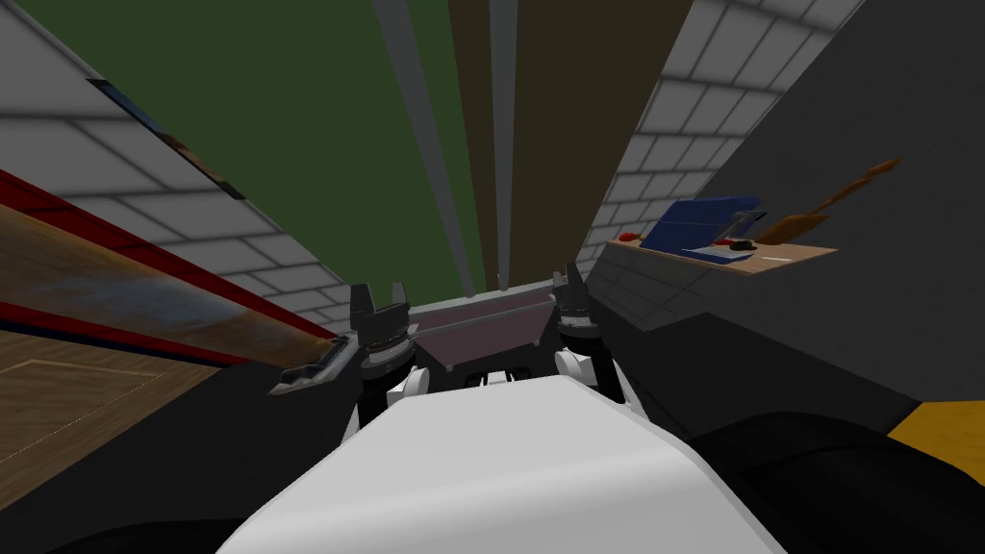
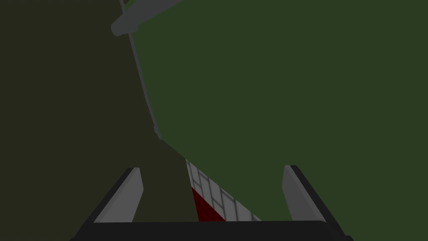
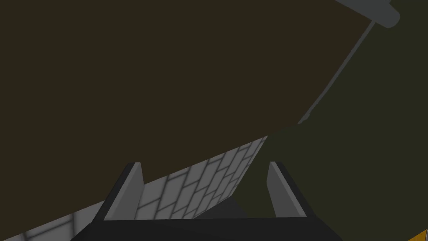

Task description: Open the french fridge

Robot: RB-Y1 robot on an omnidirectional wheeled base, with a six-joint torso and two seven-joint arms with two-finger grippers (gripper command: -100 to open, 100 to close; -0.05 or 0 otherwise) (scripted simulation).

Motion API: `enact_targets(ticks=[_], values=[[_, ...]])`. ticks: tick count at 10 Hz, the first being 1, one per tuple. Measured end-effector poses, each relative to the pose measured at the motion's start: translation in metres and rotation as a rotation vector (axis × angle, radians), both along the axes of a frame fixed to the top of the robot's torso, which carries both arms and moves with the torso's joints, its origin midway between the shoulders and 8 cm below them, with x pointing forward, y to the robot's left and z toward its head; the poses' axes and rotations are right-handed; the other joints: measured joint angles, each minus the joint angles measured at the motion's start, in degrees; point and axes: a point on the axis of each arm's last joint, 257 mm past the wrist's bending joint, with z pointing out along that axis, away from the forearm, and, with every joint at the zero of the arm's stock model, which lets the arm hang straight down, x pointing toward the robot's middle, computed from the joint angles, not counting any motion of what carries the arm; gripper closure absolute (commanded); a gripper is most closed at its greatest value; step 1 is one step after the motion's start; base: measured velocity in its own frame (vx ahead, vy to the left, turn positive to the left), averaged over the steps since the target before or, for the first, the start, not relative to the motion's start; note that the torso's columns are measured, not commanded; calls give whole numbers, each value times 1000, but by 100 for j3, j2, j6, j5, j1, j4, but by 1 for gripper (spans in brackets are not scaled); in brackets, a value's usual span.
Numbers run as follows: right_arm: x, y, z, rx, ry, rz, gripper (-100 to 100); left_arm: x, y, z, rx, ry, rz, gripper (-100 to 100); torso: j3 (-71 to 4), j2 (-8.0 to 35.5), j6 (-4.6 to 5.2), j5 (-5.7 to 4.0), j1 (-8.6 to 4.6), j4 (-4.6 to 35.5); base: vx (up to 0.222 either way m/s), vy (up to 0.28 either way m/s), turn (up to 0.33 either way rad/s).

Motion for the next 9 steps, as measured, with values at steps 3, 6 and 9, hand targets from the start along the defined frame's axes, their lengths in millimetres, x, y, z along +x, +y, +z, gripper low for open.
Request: enact_targets(ticks=[3,6,9], values=[[3,4,-4,-28,15,11,-100,0,0,0,0,0,0,0,-2085,1041,-1,3,10,1035,-10,38,7],[18,19,-20,-119,77,34,-100,0,0,0,0,1,0,0,-2230,1108,0,2,5,1112,-24,93,11],[33,31,-41,-228,152,44,-100,0,0,0,0,1,0,0,-2229,1114,0,2,5,1114,-25,128,15]])
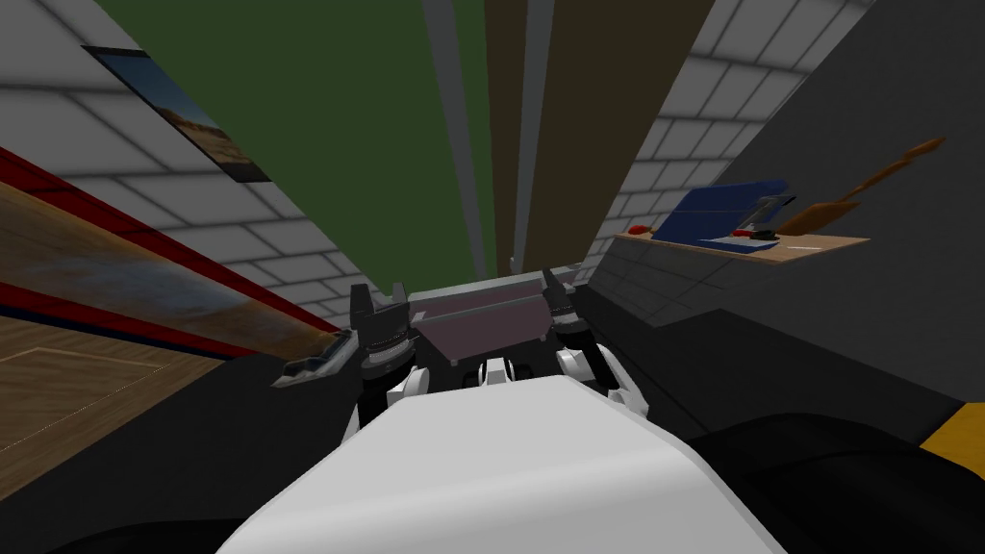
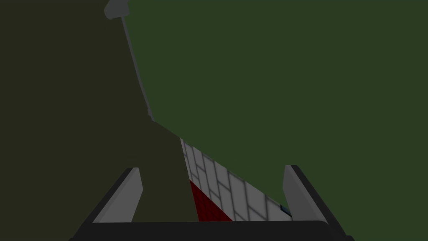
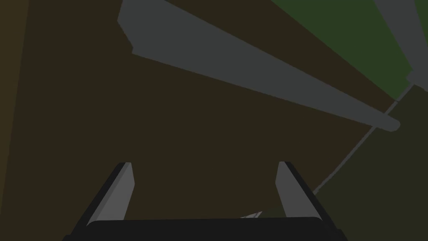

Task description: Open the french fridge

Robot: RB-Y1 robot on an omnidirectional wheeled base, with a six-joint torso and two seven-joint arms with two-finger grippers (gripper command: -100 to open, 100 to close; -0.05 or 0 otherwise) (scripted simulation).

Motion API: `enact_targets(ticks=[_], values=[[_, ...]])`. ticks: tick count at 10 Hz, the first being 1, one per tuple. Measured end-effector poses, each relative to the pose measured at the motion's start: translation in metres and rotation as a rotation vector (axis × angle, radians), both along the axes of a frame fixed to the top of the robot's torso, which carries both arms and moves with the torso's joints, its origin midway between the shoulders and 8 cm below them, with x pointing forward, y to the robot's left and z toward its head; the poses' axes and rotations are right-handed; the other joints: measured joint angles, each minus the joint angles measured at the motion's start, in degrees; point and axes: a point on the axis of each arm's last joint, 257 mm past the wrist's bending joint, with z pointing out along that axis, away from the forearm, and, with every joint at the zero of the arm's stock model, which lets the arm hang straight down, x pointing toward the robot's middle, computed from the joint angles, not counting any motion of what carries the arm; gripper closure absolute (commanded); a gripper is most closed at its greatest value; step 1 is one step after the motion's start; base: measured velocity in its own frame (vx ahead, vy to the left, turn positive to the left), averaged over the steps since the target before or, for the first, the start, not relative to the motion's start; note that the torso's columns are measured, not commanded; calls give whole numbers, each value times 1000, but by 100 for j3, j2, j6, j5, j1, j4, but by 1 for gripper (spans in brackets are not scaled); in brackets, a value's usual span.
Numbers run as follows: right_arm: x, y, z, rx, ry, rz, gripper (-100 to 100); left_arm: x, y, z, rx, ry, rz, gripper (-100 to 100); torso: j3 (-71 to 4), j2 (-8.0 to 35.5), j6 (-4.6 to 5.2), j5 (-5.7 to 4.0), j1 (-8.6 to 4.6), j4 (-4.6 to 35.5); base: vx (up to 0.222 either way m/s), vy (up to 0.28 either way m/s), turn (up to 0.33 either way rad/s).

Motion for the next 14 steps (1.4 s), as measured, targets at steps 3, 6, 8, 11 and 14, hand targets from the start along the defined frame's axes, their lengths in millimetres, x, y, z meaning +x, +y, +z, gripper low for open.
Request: enact_targets(ticks=[3,6,8,11,14], values=[[14,6,-17,-91,58,-1,-100,0,0,0,0,0,0,0,-1,-2,0,-5,-17,-1,-20,104,15],[26,10,-35,-186,114,-9,-100,0,0,0,0,0,0,0,-1,-3,0,-3,-8,-1,-24,101,11],[36,10,-47,-252,150,-19,-100,0,0,0,0,0,0,0,-2,-3,0,-2,-9,0,-20,84,7],[51,8,-70,-387,210,-43,-100,0,0,0,0,0,0,0,3,5,-1,4,12,2,-39,141,17],[61,2,-86,-470,256,-68,-100,0,0,0,0,0,0,0,-5,-7,0,-6,-21,-2,-11,94,11]])
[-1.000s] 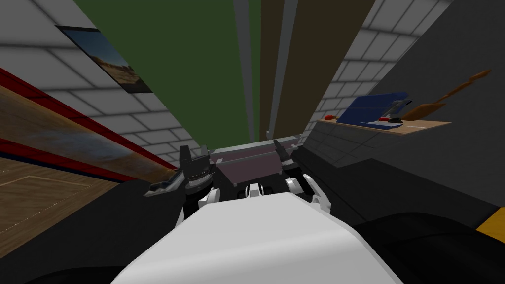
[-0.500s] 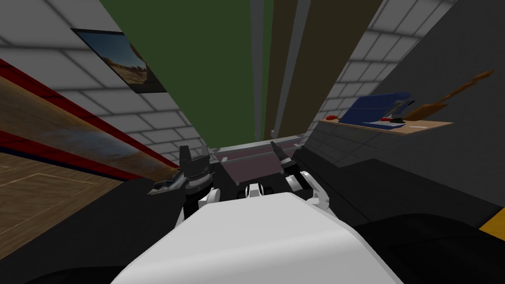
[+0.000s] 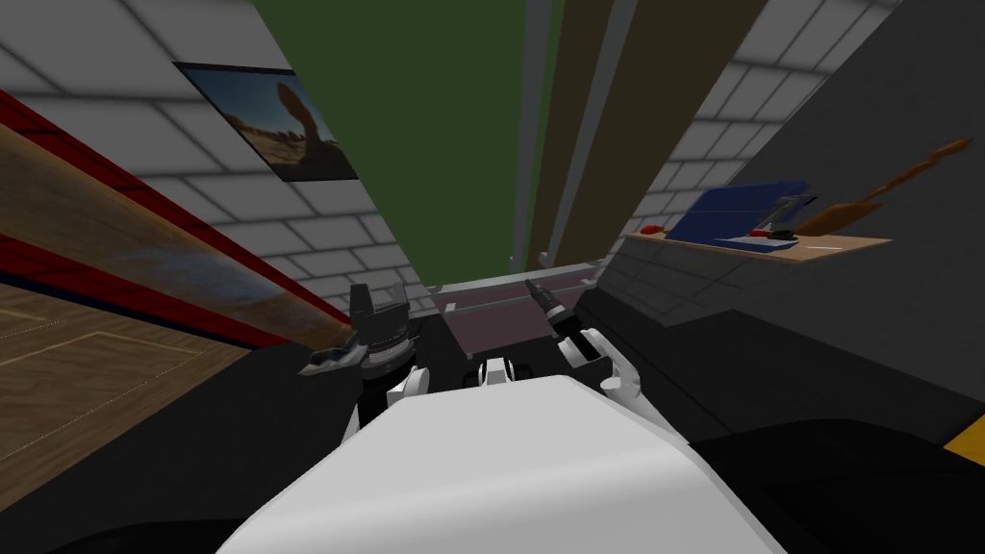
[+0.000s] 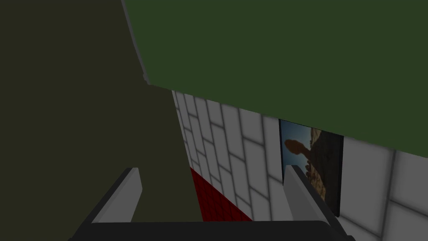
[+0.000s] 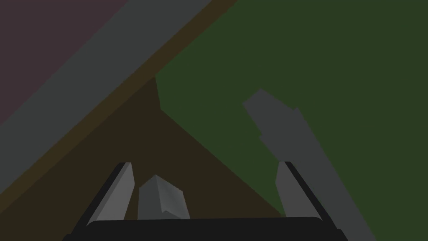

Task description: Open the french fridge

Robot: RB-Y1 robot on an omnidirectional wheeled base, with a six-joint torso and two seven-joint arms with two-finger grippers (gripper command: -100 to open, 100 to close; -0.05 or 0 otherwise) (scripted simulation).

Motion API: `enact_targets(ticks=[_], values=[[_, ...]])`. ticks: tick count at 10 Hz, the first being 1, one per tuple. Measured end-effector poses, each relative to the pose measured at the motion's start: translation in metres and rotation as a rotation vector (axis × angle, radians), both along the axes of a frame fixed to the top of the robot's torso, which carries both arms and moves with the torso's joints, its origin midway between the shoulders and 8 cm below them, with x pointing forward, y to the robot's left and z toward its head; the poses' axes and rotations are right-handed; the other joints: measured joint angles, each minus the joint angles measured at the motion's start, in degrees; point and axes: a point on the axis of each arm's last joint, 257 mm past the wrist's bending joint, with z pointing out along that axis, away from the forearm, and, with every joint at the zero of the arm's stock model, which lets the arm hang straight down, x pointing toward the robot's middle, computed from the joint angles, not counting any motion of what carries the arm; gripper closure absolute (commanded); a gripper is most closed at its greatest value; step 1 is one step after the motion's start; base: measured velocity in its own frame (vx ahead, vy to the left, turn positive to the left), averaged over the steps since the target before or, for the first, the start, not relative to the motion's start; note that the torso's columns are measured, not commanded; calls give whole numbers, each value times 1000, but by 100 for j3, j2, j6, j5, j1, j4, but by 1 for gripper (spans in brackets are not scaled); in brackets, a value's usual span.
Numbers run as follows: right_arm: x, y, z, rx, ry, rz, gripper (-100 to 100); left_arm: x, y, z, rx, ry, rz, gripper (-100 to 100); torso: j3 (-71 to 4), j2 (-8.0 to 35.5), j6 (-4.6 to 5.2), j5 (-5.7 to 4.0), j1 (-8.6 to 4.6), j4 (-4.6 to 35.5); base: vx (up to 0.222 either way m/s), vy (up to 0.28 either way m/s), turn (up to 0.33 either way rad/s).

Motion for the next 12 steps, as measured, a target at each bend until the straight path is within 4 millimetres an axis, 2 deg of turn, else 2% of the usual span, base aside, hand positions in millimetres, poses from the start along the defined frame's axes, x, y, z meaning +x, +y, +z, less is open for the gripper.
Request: enact_targets(ticks=[3,5,10,12], values=[[16,-14,-19,-150,49,-39,-100,0,0,0,0,0,0,0,3,4,-1,12,41,2,-14,151,17],[24,-22,-30,-220,78,-68,-100,0,0,0,0,0,0,0,10,16,-1,1,4,5,-51,124,21],[41,-58,-50,-414,136,-150,-100,0,0,0,0,0,0,0,4,6,-1,3,14,2,-19,109,13],[52,-82,-54,-536,161,-206,-100,0,0,0,0,0,0,0,3,4,-1,11,40,1,-21,178,18]])
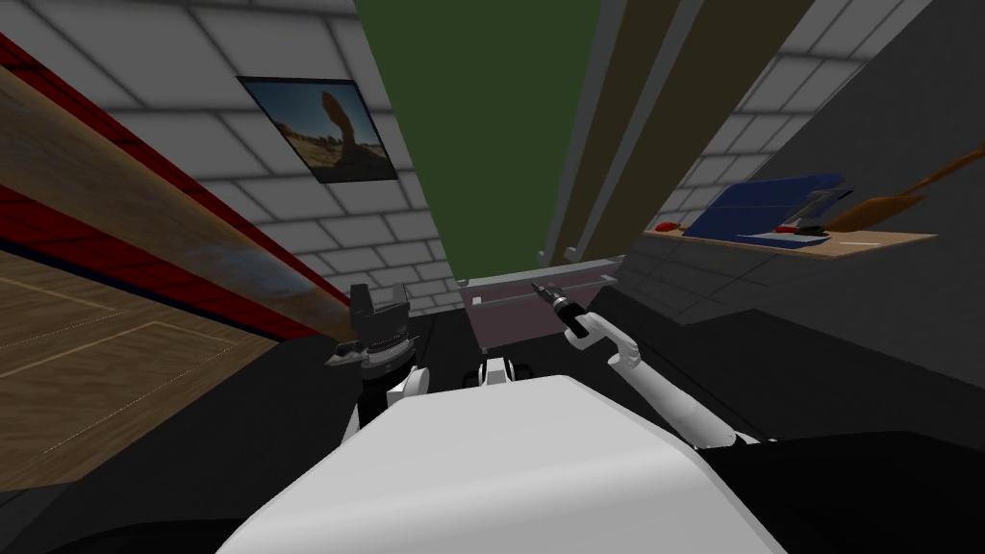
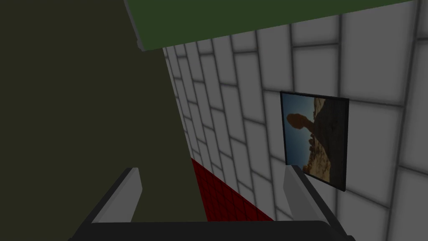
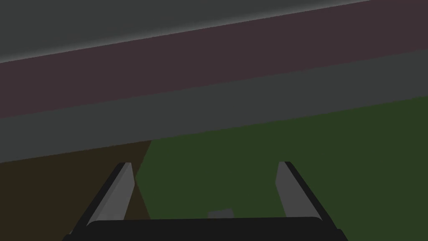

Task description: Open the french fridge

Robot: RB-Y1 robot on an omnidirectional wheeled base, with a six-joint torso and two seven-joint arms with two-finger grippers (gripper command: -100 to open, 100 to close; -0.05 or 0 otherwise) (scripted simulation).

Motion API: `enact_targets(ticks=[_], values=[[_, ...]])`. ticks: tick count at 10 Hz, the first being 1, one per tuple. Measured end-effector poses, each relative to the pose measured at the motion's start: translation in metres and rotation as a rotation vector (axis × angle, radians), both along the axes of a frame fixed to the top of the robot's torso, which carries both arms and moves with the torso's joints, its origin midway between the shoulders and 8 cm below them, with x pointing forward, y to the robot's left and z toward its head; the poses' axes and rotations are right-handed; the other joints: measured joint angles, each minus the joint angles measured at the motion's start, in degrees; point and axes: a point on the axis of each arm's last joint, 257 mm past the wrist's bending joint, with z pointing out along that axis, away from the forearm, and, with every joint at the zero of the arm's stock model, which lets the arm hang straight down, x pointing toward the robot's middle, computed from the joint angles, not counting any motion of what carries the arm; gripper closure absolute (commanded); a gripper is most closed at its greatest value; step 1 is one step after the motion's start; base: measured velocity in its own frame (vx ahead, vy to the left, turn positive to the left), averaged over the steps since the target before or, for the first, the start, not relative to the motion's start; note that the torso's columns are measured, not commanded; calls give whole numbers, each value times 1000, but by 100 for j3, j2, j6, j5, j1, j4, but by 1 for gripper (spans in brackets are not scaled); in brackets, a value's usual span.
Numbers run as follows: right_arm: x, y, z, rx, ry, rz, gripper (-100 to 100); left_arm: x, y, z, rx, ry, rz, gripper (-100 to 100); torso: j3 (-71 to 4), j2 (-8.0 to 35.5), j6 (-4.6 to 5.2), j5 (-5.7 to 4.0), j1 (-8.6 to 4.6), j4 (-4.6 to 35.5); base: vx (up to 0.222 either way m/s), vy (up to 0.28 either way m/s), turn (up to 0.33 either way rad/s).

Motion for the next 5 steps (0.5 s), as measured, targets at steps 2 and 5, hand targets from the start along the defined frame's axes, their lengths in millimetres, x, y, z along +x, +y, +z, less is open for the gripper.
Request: enact_targets(ticks=[2,5], values=[[16,-38,-3,-137,21,-71,-100,0,0,0,0,0,0,0,9,17,2,-8,-27,4,-56,144,17],[21,-74,-2,-274,37,-153,-100,0,0,0,0,0,0,0,-8,-10,0,-7,-20,-4,-8,124,12]])
